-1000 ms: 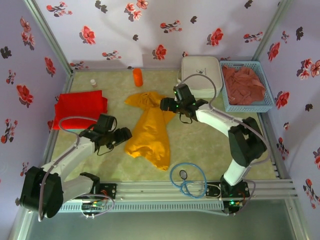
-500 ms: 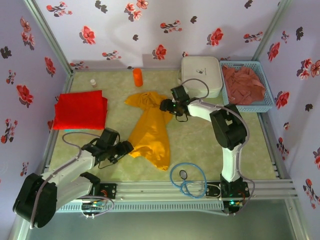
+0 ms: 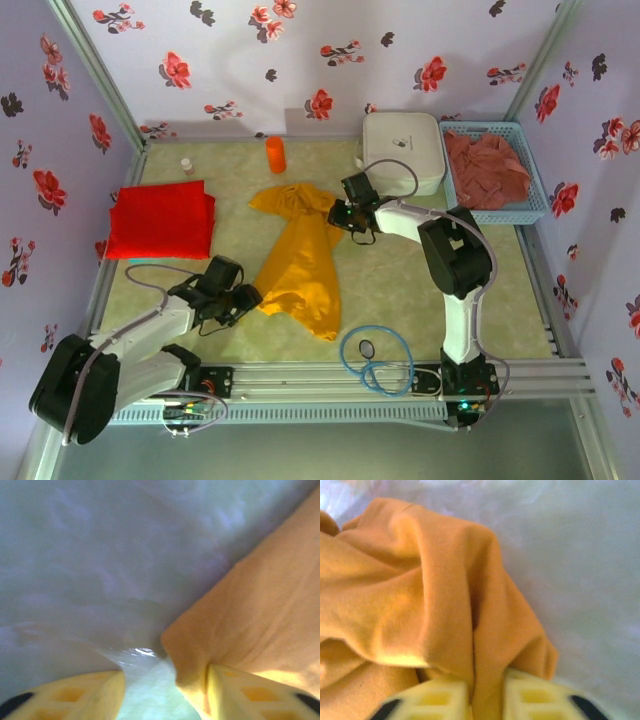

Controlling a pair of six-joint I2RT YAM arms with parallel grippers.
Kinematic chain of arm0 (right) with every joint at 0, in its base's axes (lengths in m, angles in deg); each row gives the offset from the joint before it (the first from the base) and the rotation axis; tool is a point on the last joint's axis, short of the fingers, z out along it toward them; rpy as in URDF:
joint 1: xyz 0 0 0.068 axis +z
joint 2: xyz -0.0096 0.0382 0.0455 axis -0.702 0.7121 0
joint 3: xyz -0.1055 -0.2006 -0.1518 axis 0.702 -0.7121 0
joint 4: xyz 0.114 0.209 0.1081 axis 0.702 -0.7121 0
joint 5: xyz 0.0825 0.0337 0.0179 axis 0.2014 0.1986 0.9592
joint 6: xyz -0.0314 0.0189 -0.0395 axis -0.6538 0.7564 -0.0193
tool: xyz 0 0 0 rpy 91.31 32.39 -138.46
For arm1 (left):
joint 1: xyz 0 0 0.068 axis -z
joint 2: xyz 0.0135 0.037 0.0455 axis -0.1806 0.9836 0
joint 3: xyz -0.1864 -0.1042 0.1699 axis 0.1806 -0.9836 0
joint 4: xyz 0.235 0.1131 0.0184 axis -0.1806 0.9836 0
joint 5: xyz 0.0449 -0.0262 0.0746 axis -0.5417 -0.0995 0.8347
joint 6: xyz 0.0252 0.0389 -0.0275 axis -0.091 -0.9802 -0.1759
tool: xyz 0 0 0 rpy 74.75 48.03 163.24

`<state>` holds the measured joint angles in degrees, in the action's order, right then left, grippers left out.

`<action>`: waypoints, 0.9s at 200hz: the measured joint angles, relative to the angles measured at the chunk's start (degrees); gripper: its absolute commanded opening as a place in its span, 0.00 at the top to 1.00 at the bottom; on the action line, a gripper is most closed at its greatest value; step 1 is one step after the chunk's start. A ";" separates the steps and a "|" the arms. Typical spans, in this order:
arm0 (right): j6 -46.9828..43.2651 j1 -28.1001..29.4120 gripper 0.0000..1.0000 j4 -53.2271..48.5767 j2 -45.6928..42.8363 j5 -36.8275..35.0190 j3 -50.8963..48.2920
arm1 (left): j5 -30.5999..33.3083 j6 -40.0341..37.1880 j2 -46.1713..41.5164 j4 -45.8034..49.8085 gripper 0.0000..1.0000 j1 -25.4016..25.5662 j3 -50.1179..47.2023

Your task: Fold and stack the t-shirts

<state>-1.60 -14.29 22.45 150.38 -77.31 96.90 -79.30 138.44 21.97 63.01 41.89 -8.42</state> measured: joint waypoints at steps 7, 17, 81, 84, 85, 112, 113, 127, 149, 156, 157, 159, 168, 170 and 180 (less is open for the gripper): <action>-0.09 0.00 0.95 -0.04 -0.07 -0.20 -0.22 | 0.24 0.07 0.55 0.57 0.69 0.00 0.35; 0.04 0.00 1.00 -0.09 -0.33 -0.70 -0.70 | 0.59 -0.17 1.46 1.60 0.75 0.00 0.98; -0.66 -0.46 1.00 -2.71 -9.70 -4.09 -4.90 | 1.97 -4.74 5.64 0.11 1.00 -0.11 5.09; -0.63 -0.50 1.00 -2.89 -10.16 -4.11 -5.05 | 1.99 -4.87 5.64 0.09 1.00 -0.22 5.42; -0.66 -0.55 1.00 -2.93 -10.32 -4.11 -5.07 | 1.99 -4.96 5.64 0.09 1.00 -0.24 5.51; -1.27 -1.20 1.00 -4.42 -14.32 -5.09 -6.32 | 2.19 -7.08 5.46 -0.20 0.77 -1.03 8.59; -1.33 -1.22 1.00 -4.44 -14.47 -5.16 -6.34 | 2.12 -7.26 5.46 -0.22 0.75 -1.03 8.61; -1.73 -1.33 1.00 -4.98 -15.45 -5.64 -6.71 | 0.98 -7.63 5.27 -0.72 0.55 -1.01 8.72; -1.75 -1.46 1.00 -5.01 -15.74 -5.84 -7.63 | -1.16 -7.21 5.11 -1.14 0.46 -0.81 8.48; -1.75 -1.51 1.00 -5.05 -15.74 -5.84 -7.91 | -1.55 -7.15 5.11 -1.38 0.46 -0.59 8.35; -1.75 -1.51 1.00 -5.05 -15.74 -5.84 -7.93 | -1.57 -7.15 5.11 -1.42 0.45 -0.57 8.33; -1.75 -1.53 1.00 -5.11 -15.74 -5.84 -8.00 | -1.62 -7.15 5.11 -1.49 0.45 -0.55 8.28; -1.73 -1.57 1.00 -5.20 -15.74 -5.84 -8.13 | -2.08 -7.13 5.20 -1.81 0.45 -0.22 8.09; -1.73 -1.57 1.00 -5.18 -15.74 -5.84 -8.15 | -2.16 -7.13 5.25 -1.86 0.45 -0.17 8.07; -1.73 -1.60 1.00 -5.18 -15.74 -5.84 -8.20 | -2.51 -7.04 5.86 -2.64 0.46 0.20 7.93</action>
<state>-3.32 -15.88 17.27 134.64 -83.15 88.70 -81.82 131.40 27.83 60.36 42.09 -0.49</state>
